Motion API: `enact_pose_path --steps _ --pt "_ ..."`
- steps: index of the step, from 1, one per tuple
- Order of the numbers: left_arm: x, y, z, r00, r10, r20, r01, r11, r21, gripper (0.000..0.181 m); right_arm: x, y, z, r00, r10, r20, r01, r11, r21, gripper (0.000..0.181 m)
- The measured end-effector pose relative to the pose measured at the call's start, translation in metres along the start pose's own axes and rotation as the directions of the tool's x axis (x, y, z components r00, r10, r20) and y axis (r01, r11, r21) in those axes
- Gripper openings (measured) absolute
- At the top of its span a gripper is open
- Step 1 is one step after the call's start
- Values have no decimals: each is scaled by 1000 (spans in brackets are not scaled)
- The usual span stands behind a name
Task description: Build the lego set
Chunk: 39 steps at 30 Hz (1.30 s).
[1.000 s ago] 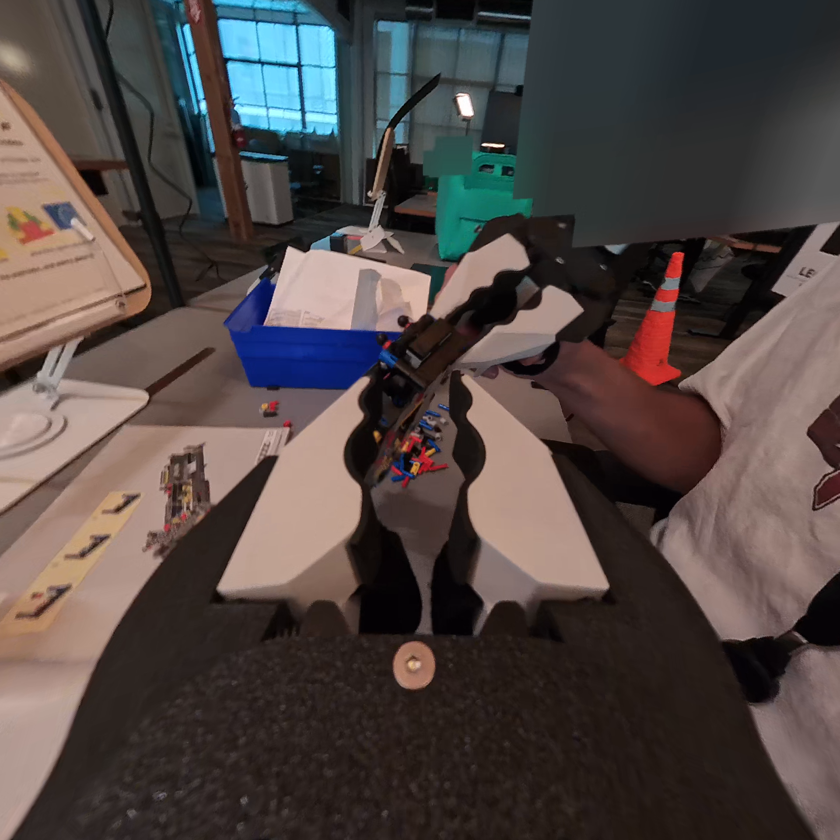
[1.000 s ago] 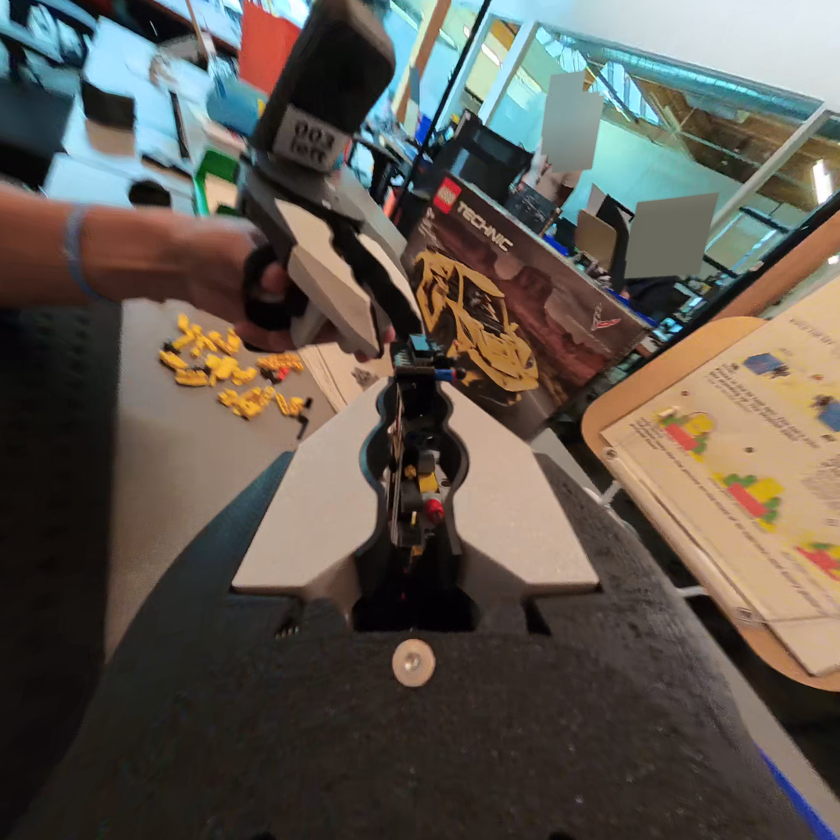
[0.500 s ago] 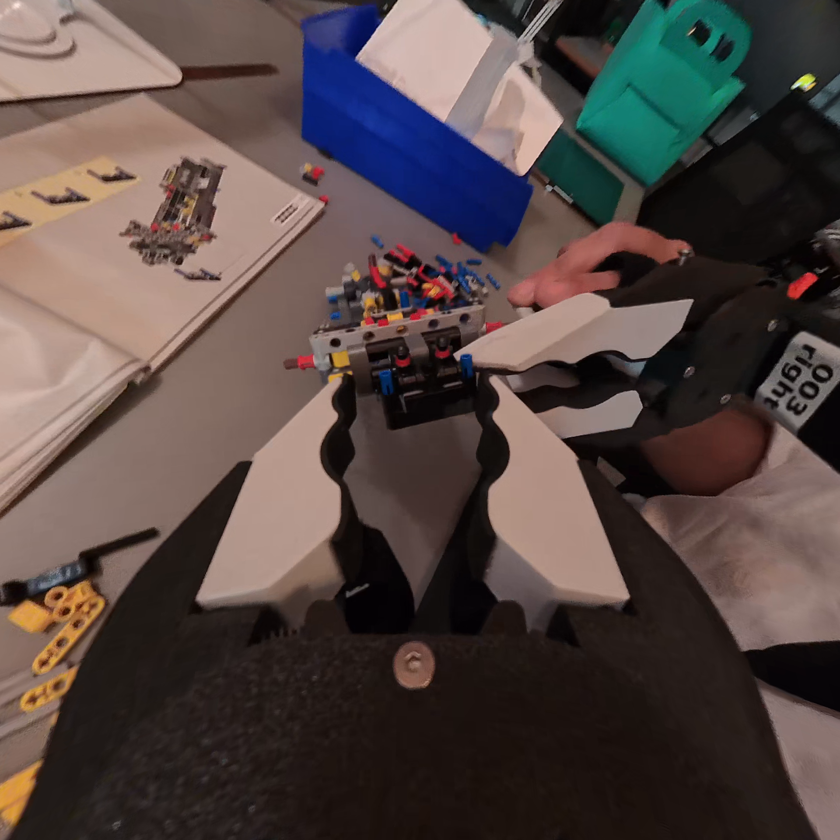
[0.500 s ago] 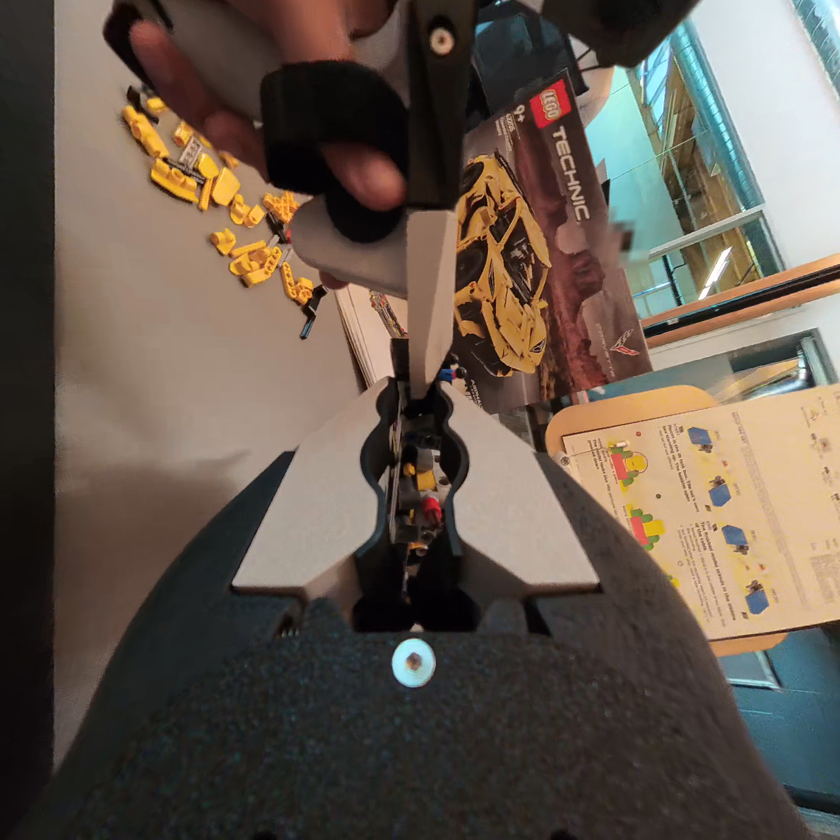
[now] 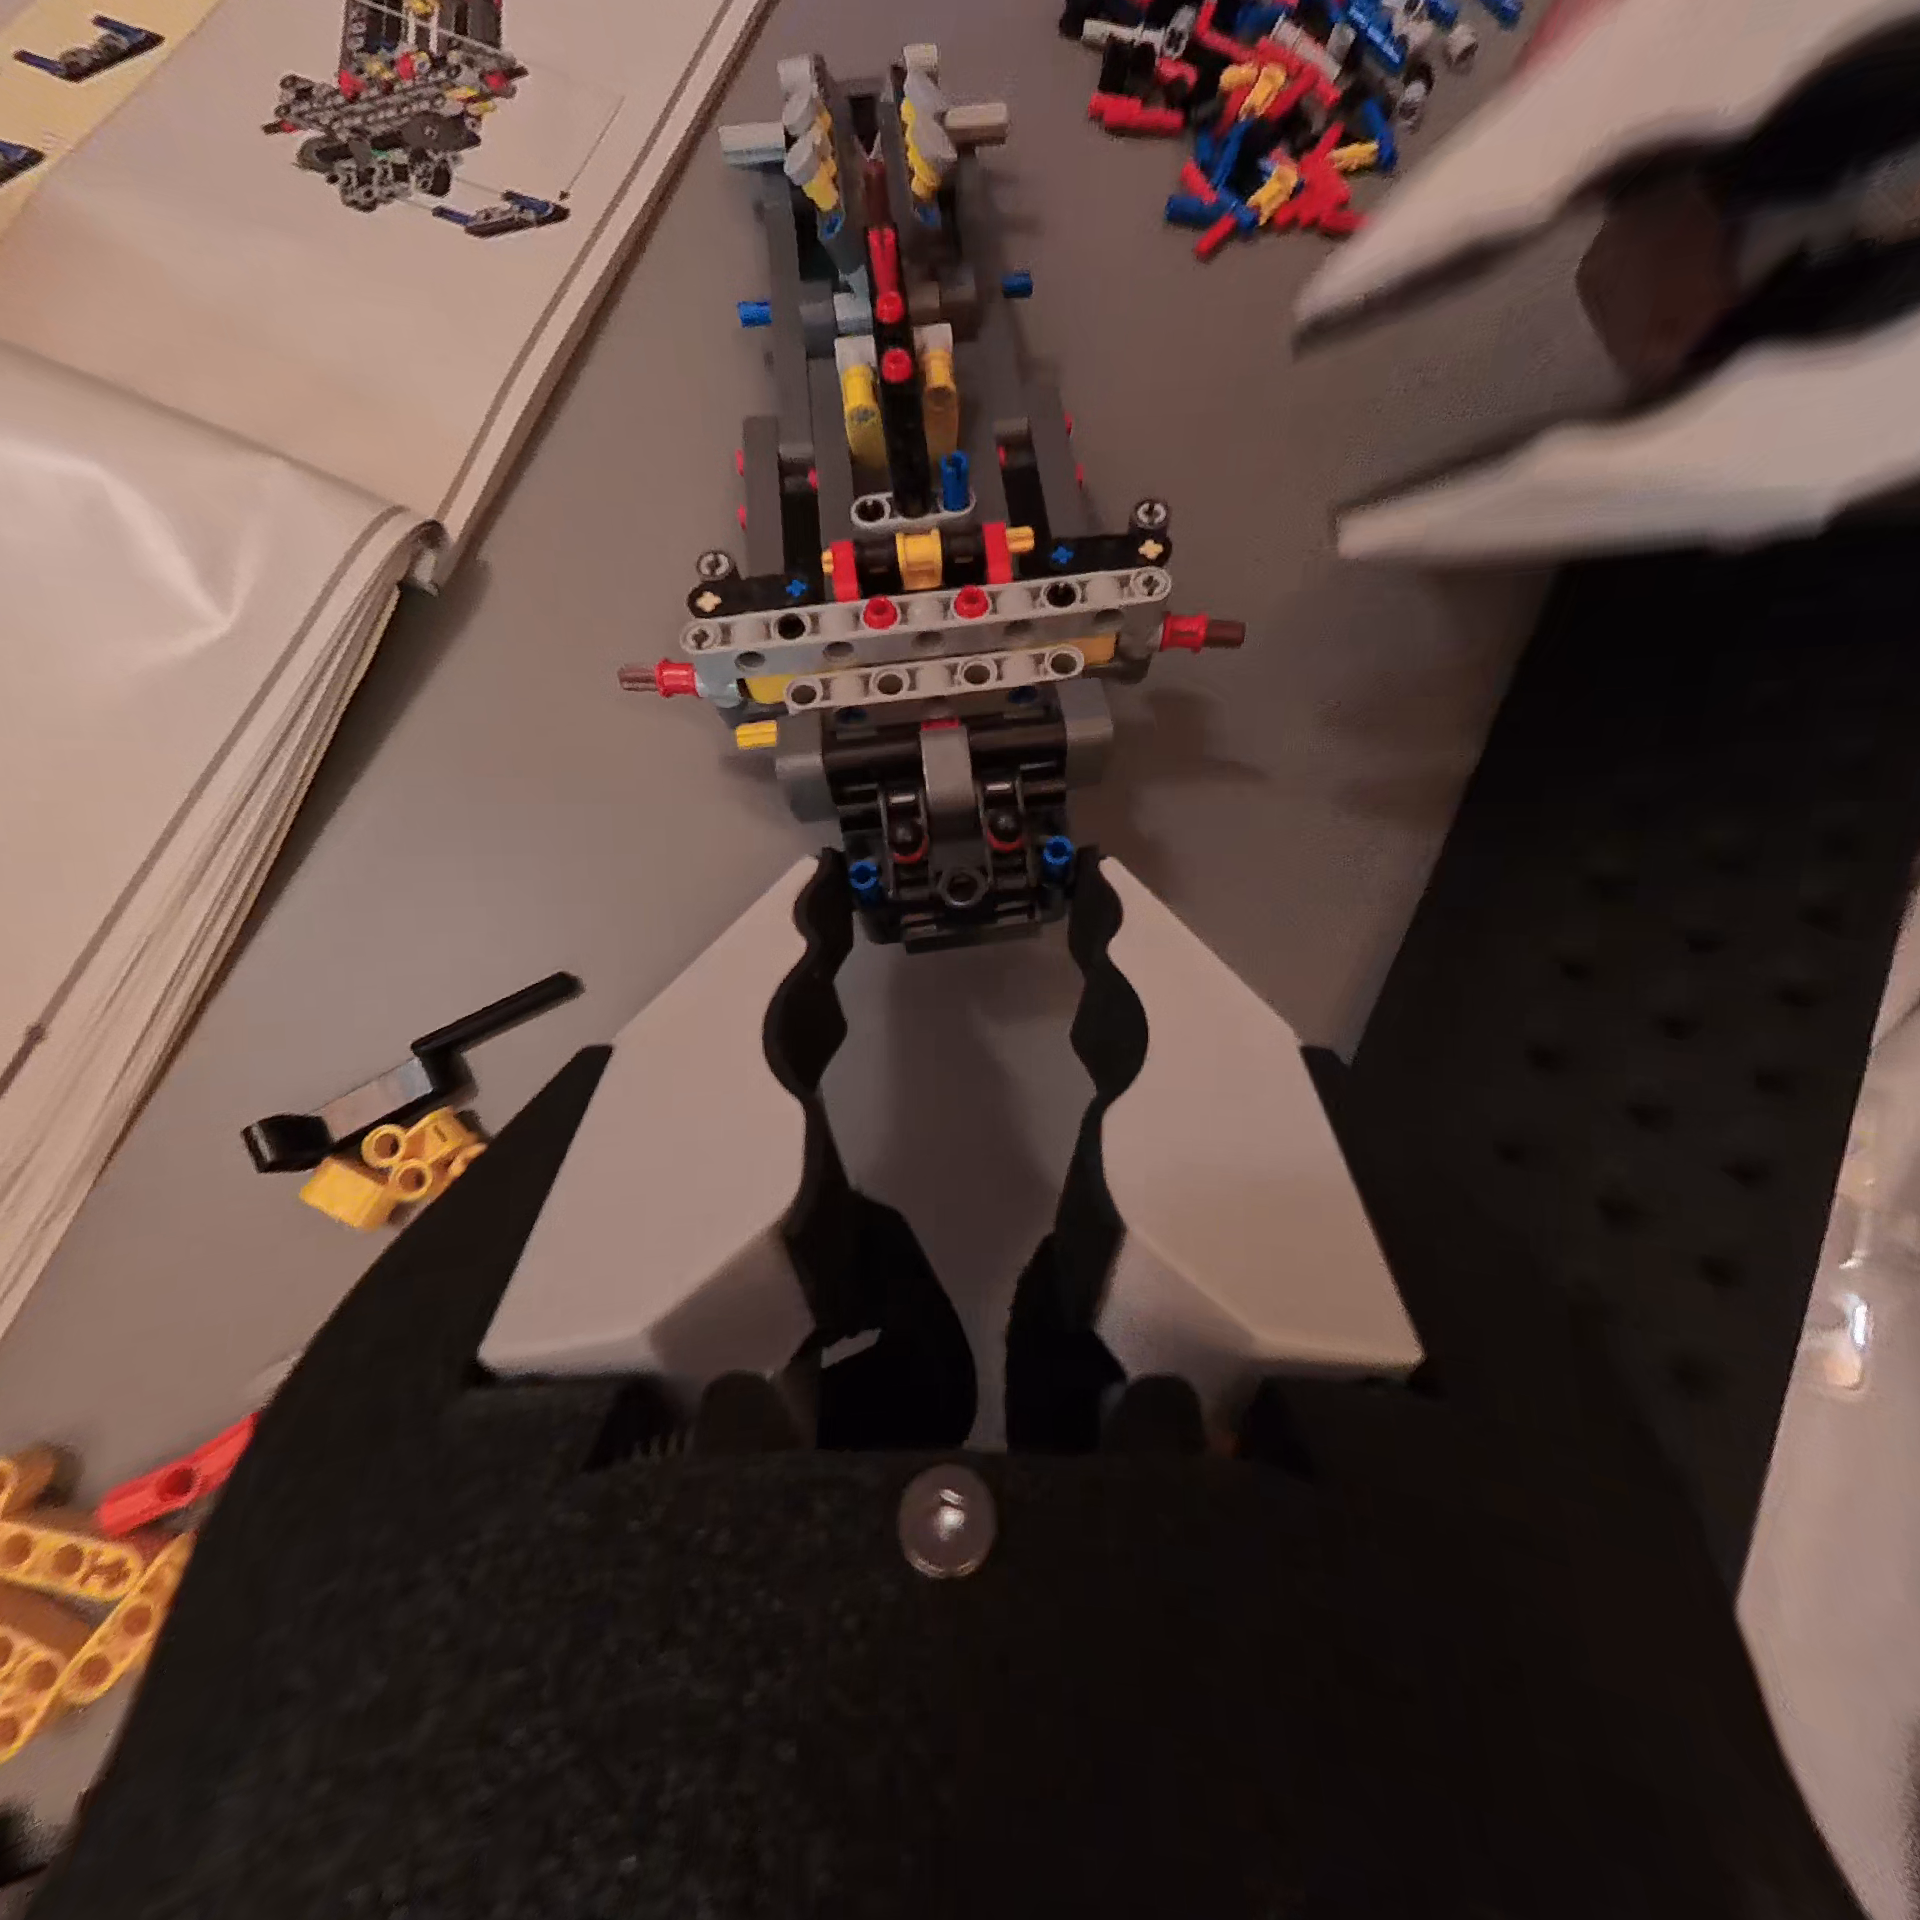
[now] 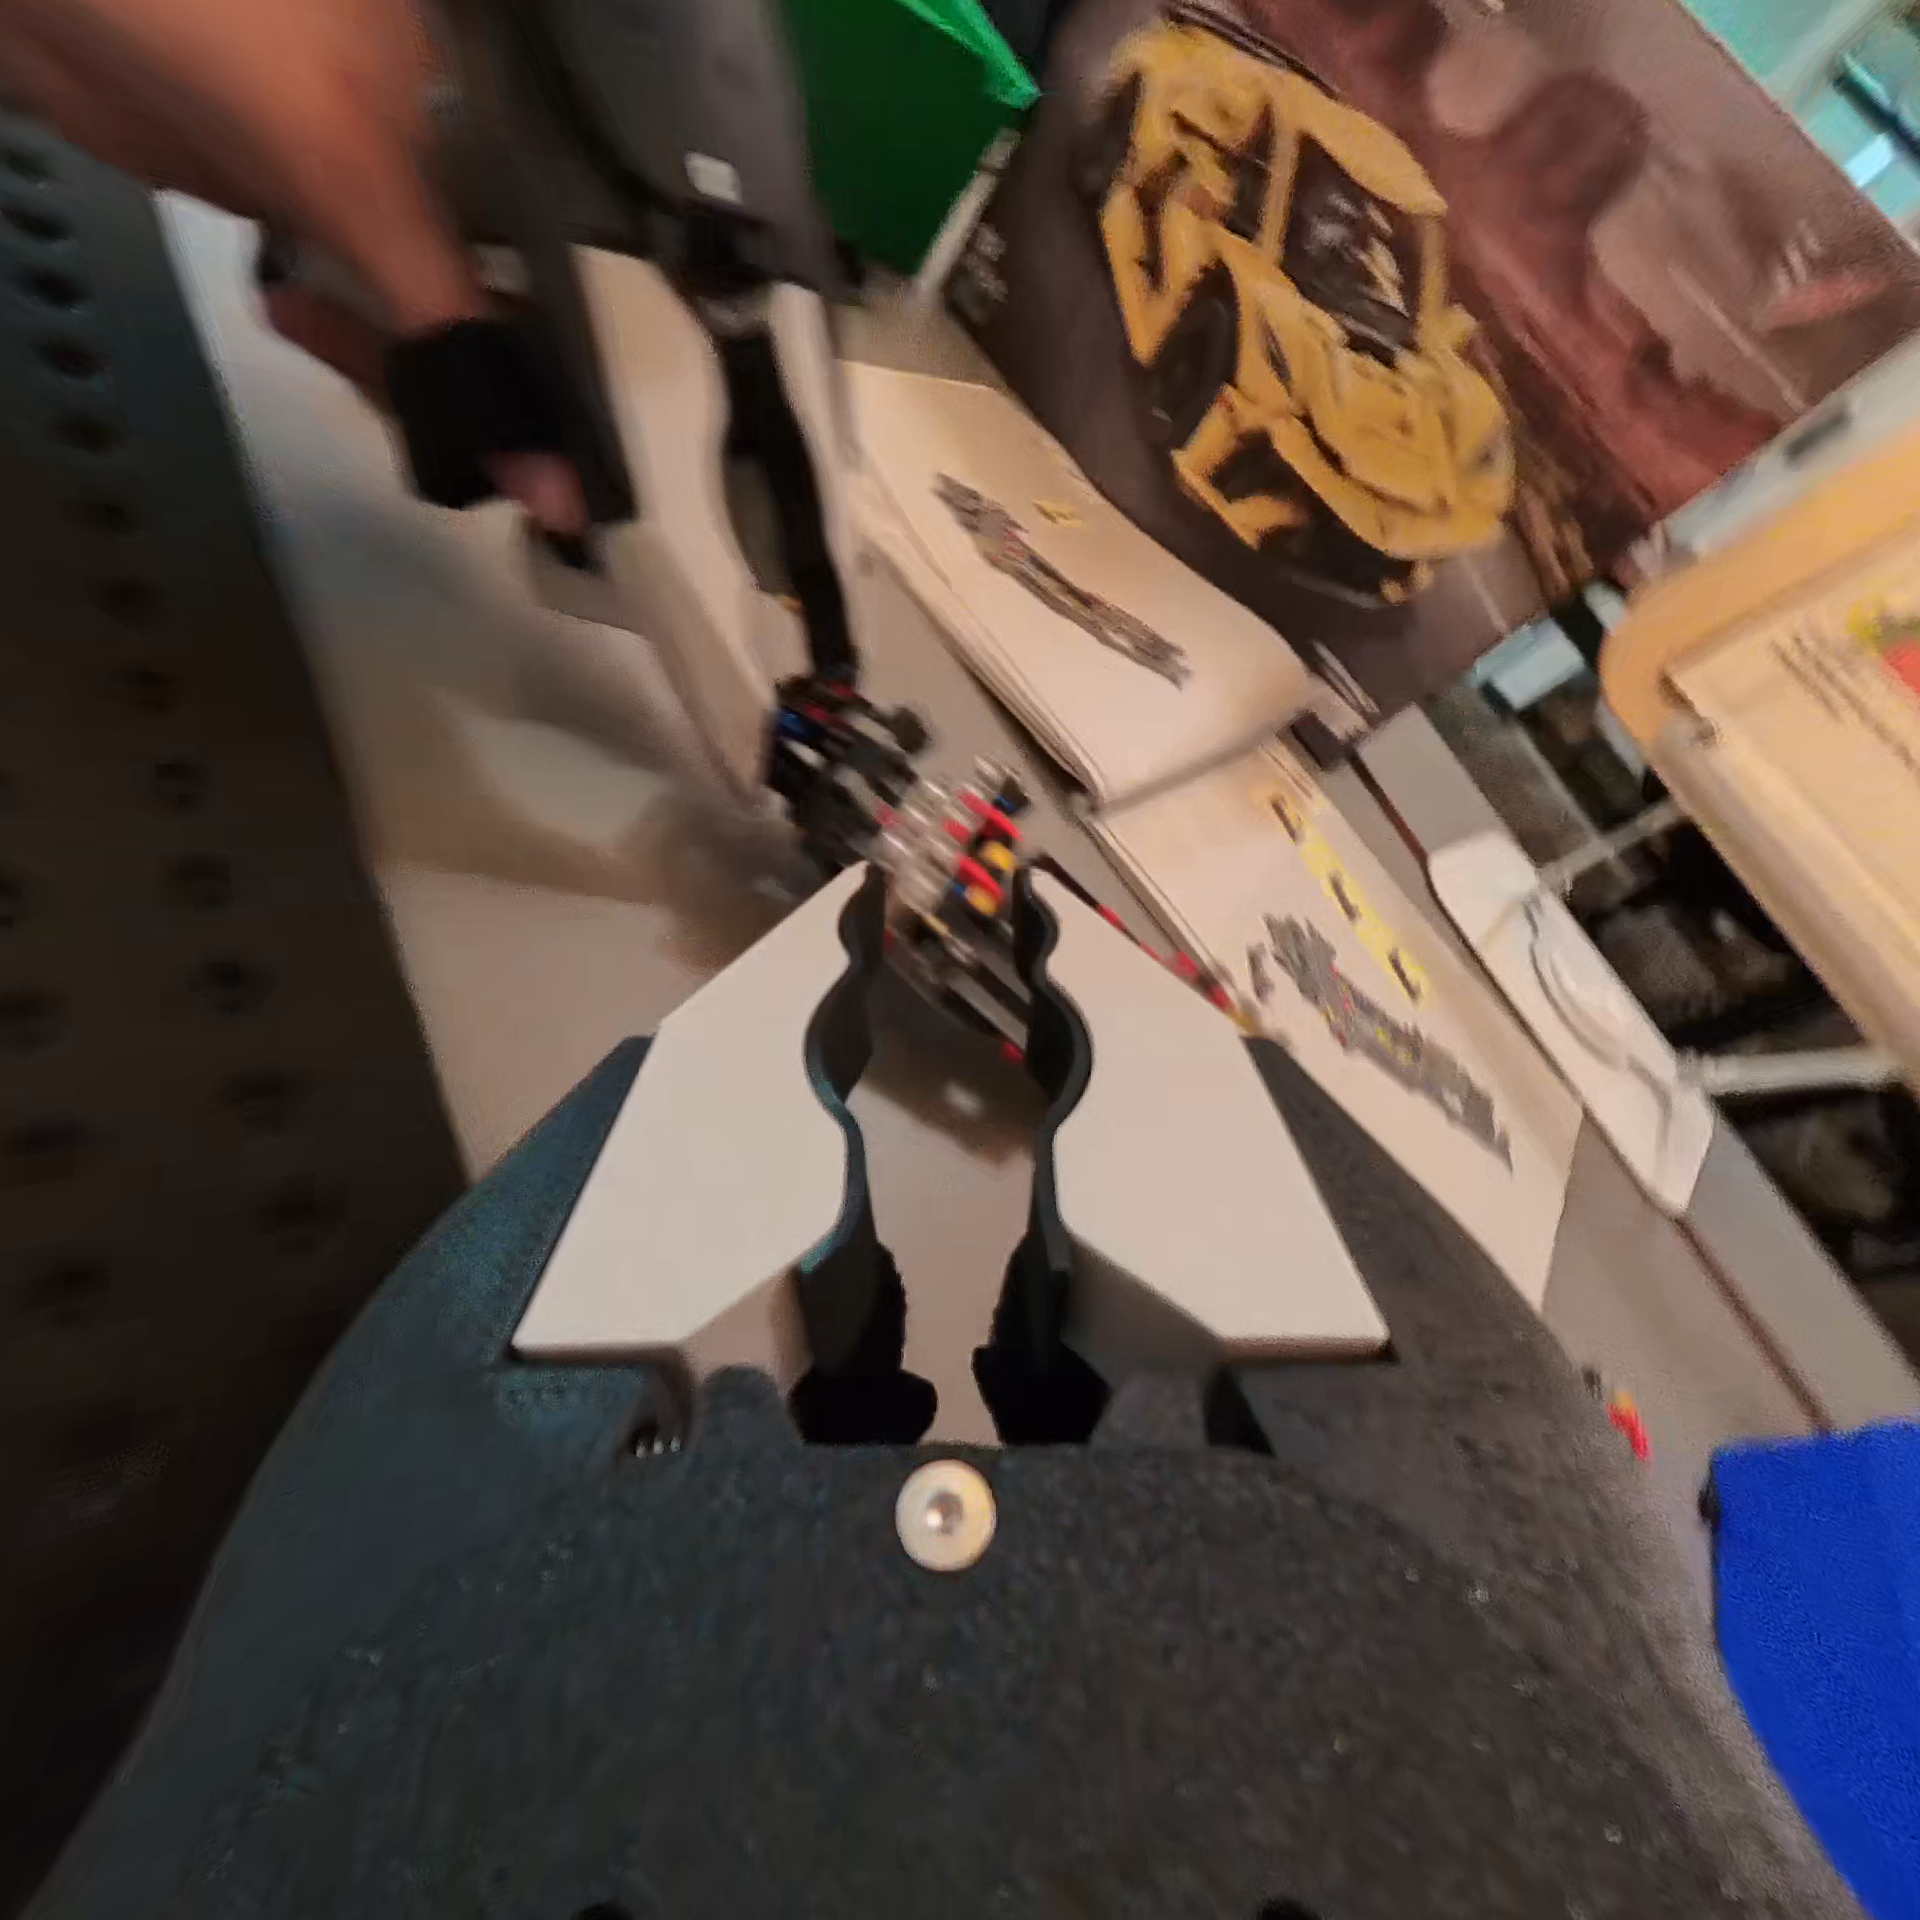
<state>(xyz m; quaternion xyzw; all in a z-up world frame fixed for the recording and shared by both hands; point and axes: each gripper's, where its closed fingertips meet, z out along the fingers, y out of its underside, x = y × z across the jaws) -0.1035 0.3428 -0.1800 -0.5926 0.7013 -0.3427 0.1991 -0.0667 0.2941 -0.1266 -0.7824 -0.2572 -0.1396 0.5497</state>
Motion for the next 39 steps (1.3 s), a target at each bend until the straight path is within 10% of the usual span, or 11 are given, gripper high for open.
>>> enact_pose_path --steps 9,19,23,27,39 --pt "0 19 3 997 64 39 -61 995 -76 40 102 50 -43 765 638 -88 -608 760 229 22" --pt "2 22 4 998 17 66 -14 999 -36 46 116 68 -51 674 729 -118 -688 678 260 21" --pt "-8 -15 -31 995 -71 66 47 953 301 52 124 93 -50 614 761 -210 -732 648 211 23" --pt "-31 -43 -80 976 -216 -6 166 733 660 64 127 112 -49 584 759 -288 -753 639 160 25" --pt "-62 -32 -86 940 -338 48 226 721 655 45 115 104 -38 659 707 -256 -707 699 108 27"
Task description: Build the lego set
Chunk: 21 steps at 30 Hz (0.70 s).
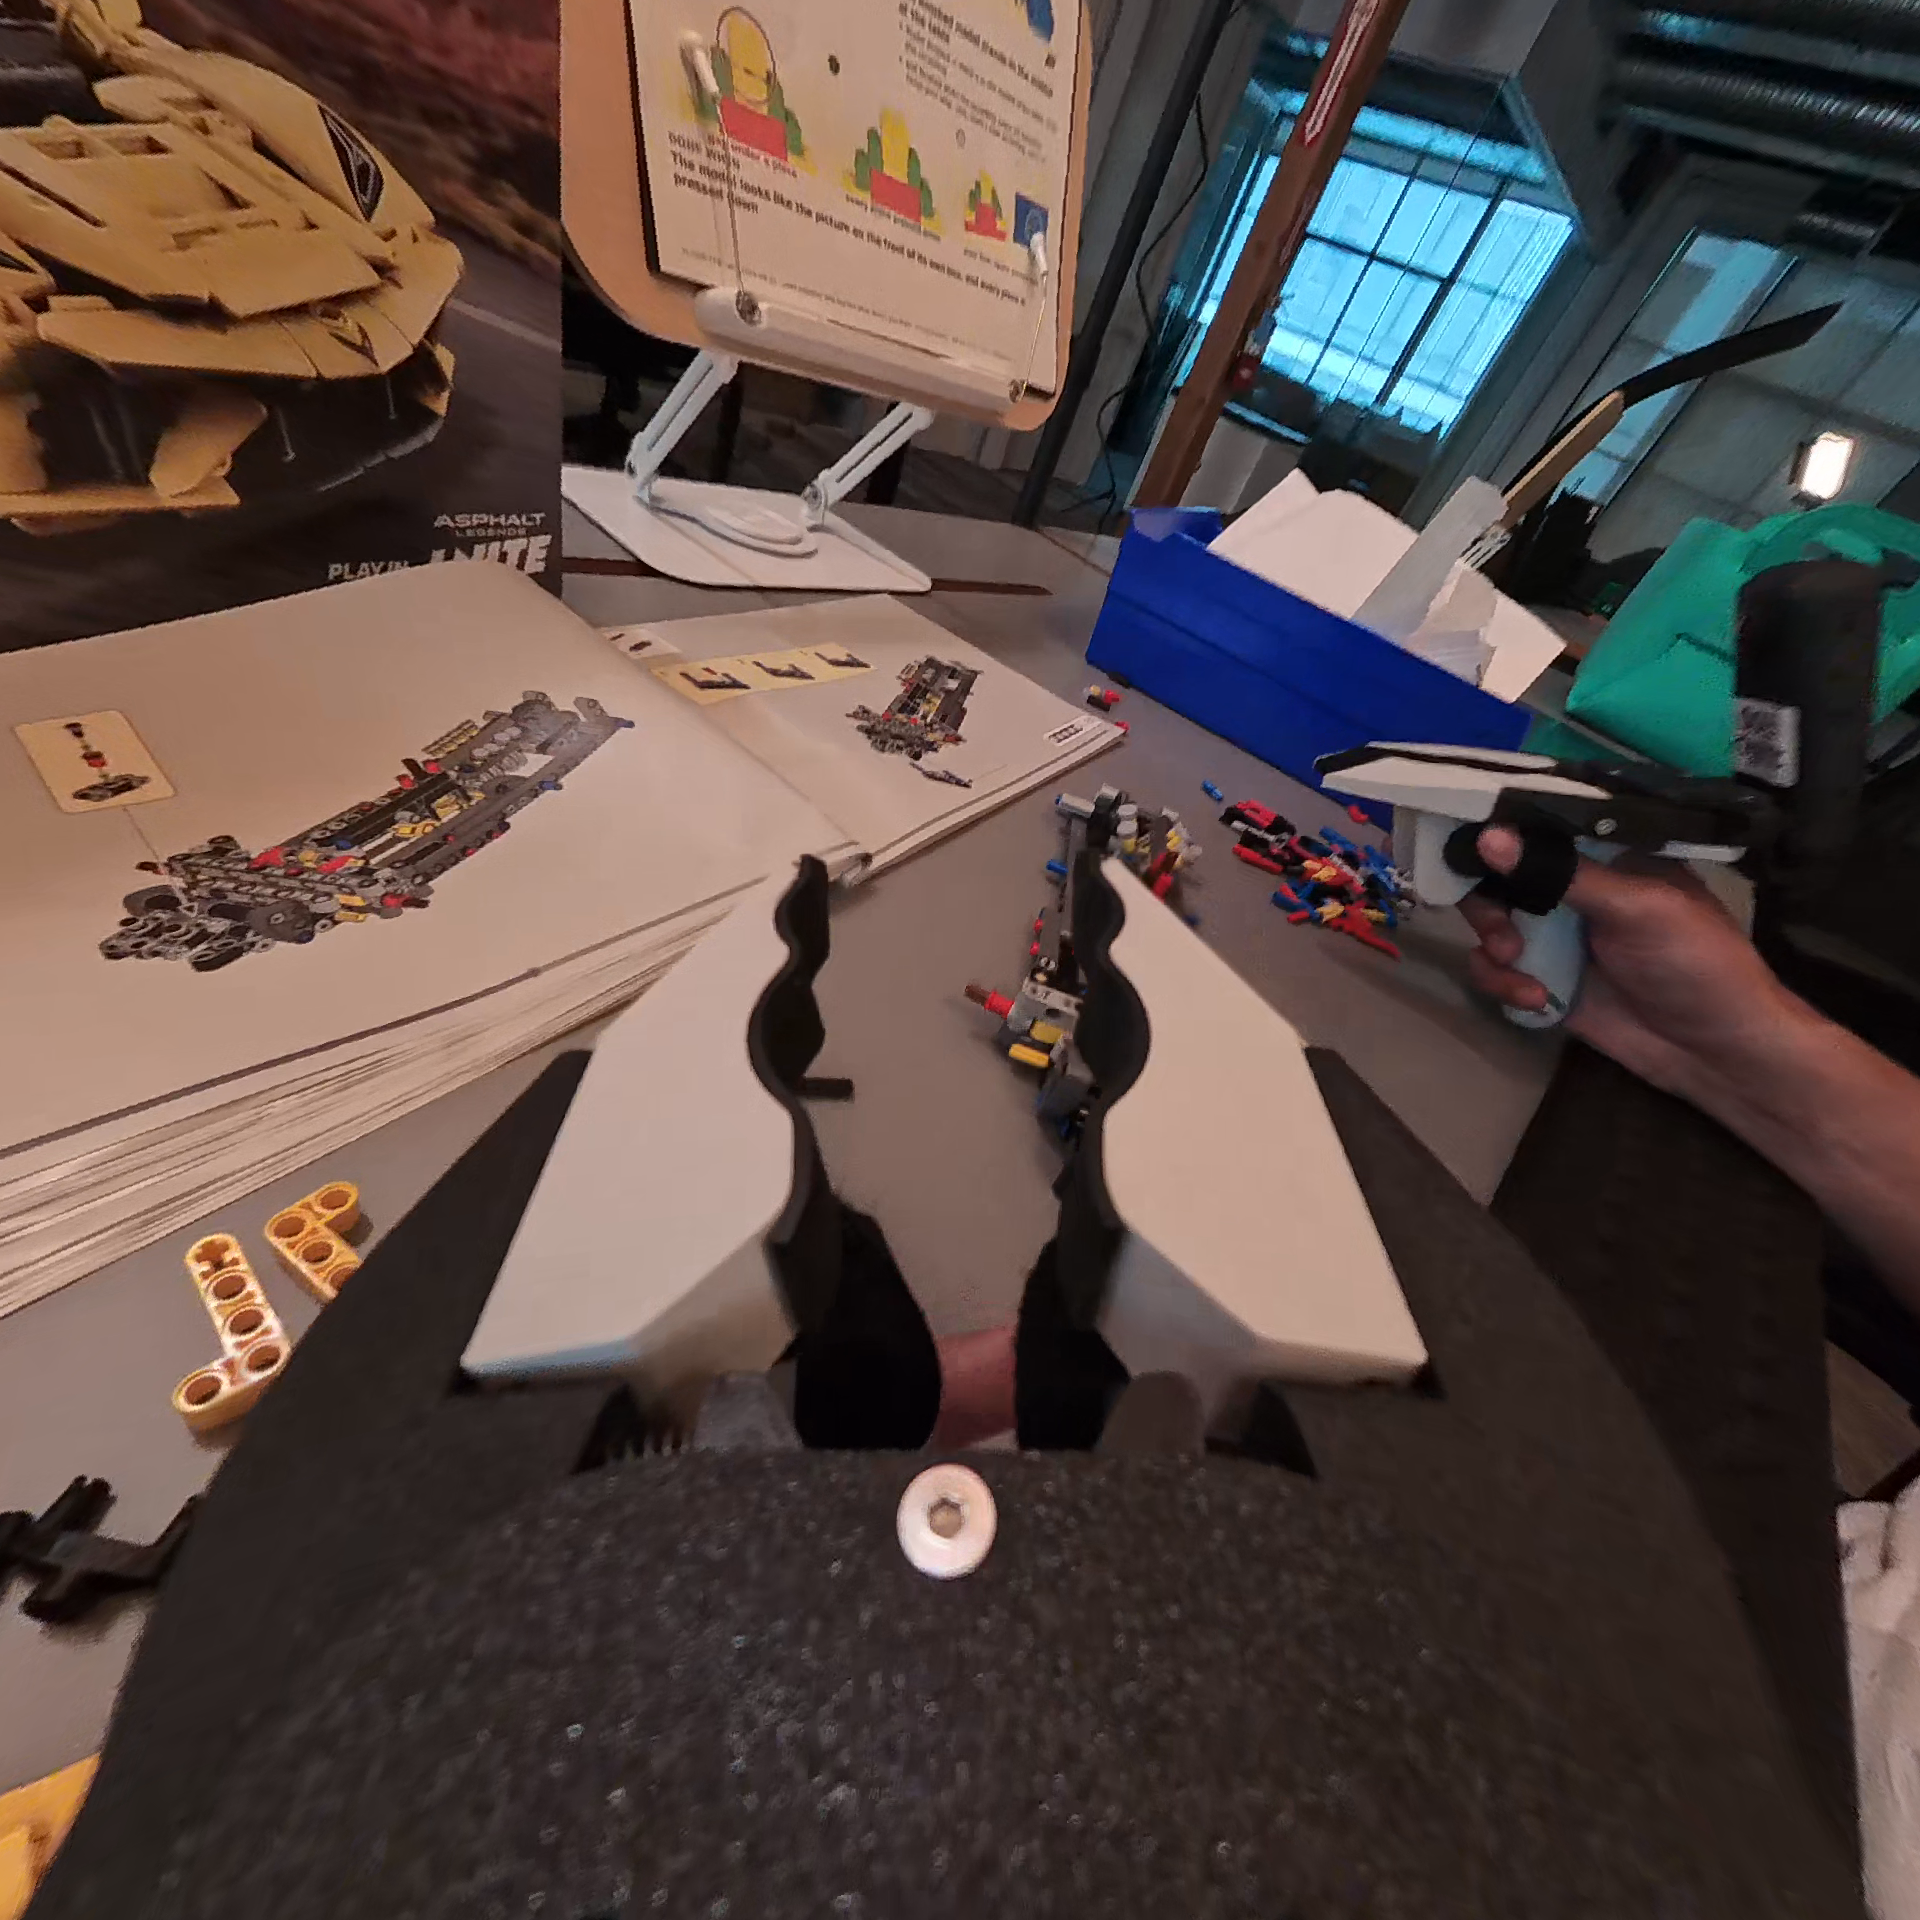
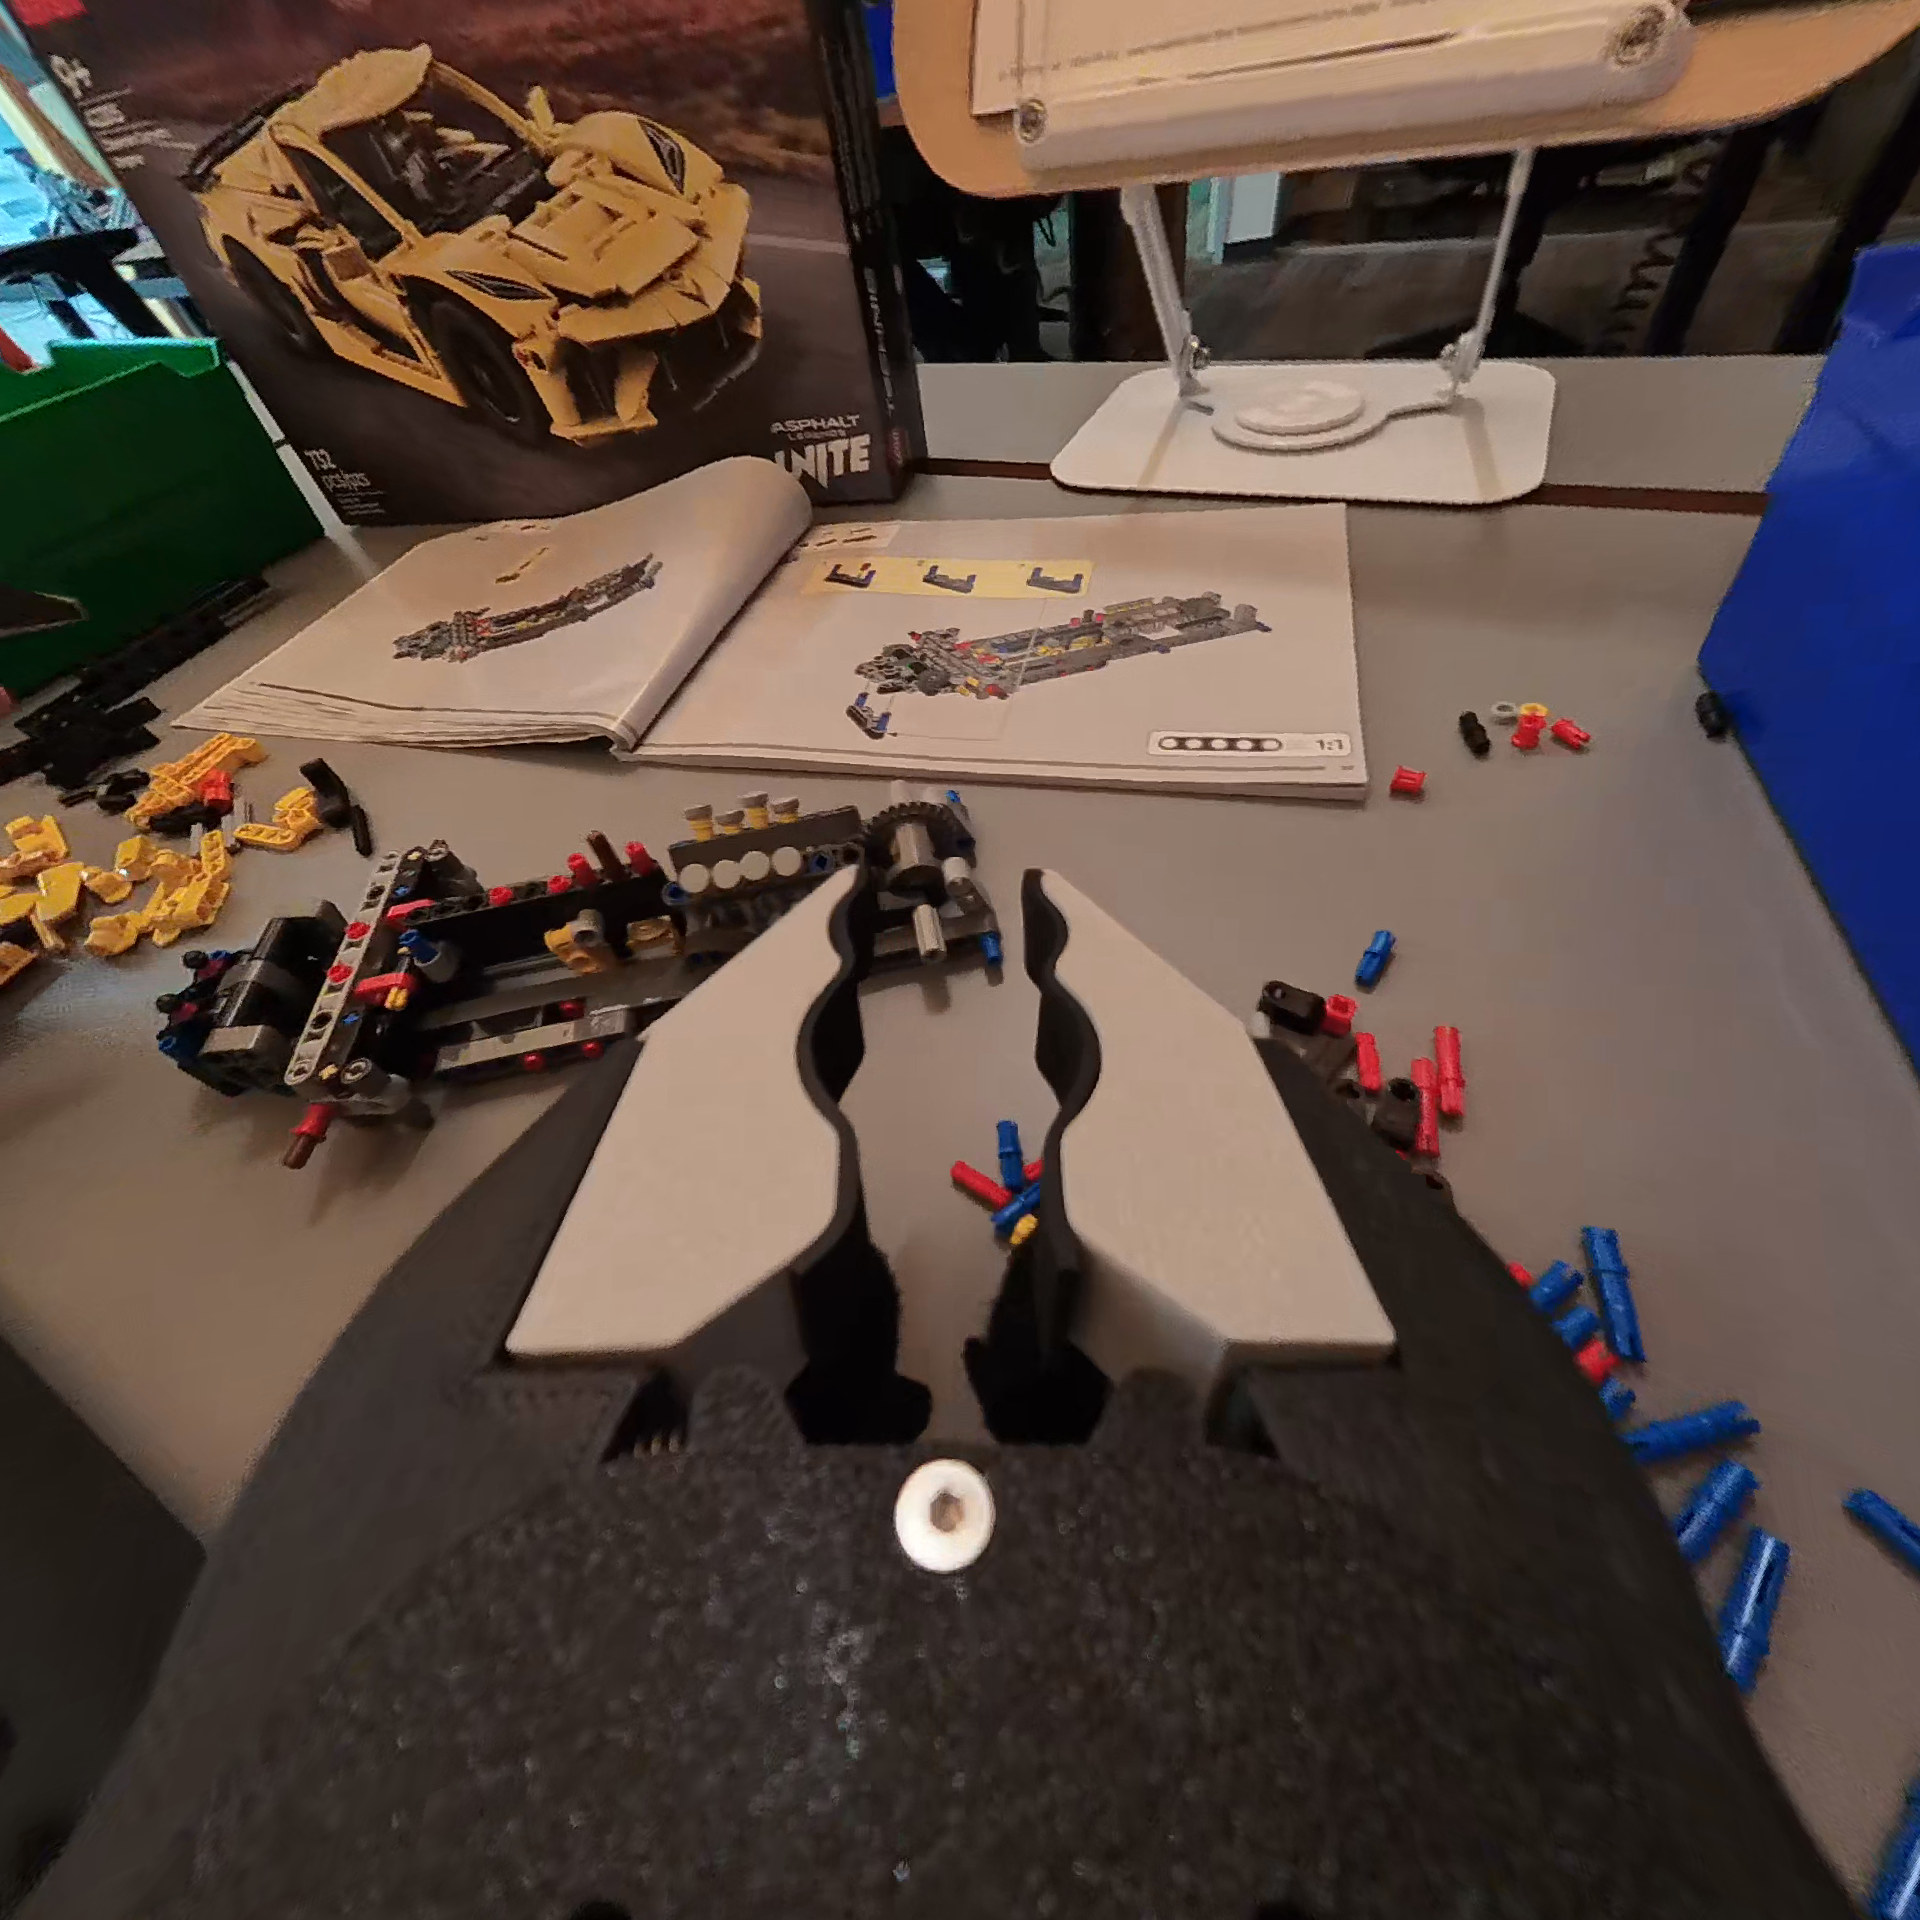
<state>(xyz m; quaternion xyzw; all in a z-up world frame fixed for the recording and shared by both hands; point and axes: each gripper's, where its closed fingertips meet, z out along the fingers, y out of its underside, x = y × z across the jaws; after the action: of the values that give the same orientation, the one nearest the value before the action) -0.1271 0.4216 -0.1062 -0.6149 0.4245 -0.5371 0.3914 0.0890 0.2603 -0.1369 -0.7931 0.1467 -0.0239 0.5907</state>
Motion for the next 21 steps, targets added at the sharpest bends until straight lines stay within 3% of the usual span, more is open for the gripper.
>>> enact_pose_path --steps 4,6,10,16,18,21 --pt "-3 8 6 993 86 86 -79 994 -77 44 -24 -9 -1 990 -133 38 132 990 40 26" --pt "-11 9 6 976 125 177 -105 987 -120 34 -53 -18 -6 975 -205 92 197 977 84 25" --pt "-27 7 0 919 196 342 -110 961 -253 30 -155 -35 -23 907 -315 279 283 947 151 25" --pt "-35 -10 -6 748 447 490 -247 873 -420 34 -316 -42 -64 757 -377 534 299 926 229 21" --pt "-31 -18 -4 700 500 510 -290 852 -437 34 -344 -47 -75 739 -428 521 326 903 279 11" --pt "-27 -26 -3 604 592 534 -357 800 -482 34 -361 -68 -87 756 -521 398 381 843 380 0"
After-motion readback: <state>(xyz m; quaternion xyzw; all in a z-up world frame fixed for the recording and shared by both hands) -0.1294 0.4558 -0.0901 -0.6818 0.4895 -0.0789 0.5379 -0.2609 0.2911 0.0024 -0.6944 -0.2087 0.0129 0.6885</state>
